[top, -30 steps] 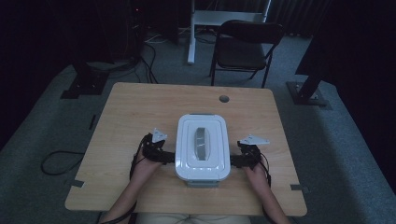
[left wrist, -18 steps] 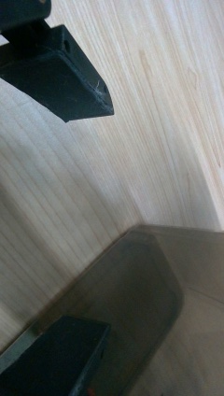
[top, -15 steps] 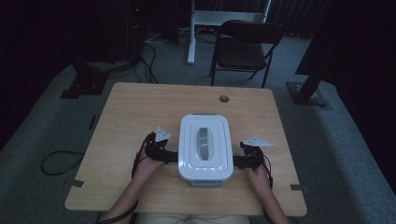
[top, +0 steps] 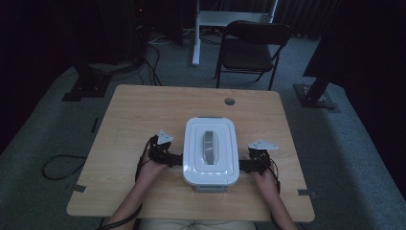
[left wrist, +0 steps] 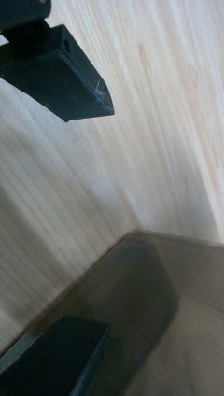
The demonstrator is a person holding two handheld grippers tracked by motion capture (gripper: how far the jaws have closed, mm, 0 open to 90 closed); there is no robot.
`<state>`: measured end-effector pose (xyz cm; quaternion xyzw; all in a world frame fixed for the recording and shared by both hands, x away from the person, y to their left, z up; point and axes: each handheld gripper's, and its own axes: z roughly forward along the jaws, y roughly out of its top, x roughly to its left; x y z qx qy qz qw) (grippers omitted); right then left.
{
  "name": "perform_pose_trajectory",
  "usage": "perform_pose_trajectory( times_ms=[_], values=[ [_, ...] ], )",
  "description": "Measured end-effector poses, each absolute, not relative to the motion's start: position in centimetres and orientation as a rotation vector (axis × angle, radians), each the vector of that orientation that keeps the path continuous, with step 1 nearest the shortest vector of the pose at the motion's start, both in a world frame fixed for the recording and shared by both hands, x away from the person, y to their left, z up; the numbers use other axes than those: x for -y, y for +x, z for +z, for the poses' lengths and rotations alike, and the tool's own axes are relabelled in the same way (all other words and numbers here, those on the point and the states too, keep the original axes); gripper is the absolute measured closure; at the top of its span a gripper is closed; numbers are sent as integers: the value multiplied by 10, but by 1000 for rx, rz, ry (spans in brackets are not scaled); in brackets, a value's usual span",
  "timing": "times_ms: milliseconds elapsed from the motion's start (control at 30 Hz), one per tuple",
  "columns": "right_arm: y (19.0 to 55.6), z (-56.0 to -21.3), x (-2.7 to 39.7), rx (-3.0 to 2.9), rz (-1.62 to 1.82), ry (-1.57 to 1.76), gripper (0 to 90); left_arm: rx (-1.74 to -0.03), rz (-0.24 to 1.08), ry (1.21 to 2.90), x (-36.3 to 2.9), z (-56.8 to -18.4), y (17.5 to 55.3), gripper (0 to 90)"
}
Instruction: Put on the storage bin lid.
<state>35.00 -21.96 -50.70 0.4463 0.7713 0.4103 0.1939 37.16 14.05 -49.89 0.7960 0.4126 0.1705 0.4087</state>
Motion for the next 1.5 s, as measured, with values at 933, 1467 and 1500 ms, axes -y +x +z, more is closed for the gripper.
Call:
perform_pose_trajectory(
  times_ms=[933,1467,1500],
  values=[
    [350,-501,225,-2107,1168,1269,125,-1006,433,1964,-161,-487,368,11],
    [344,-503,237,-2060,1129,1320,123,-1070,440,1979,-185,-493,361,11],
    [344,-503,239,-2058,1127,1320,123,-1075,439,1976,-187,-494,360,11]
  ],
)
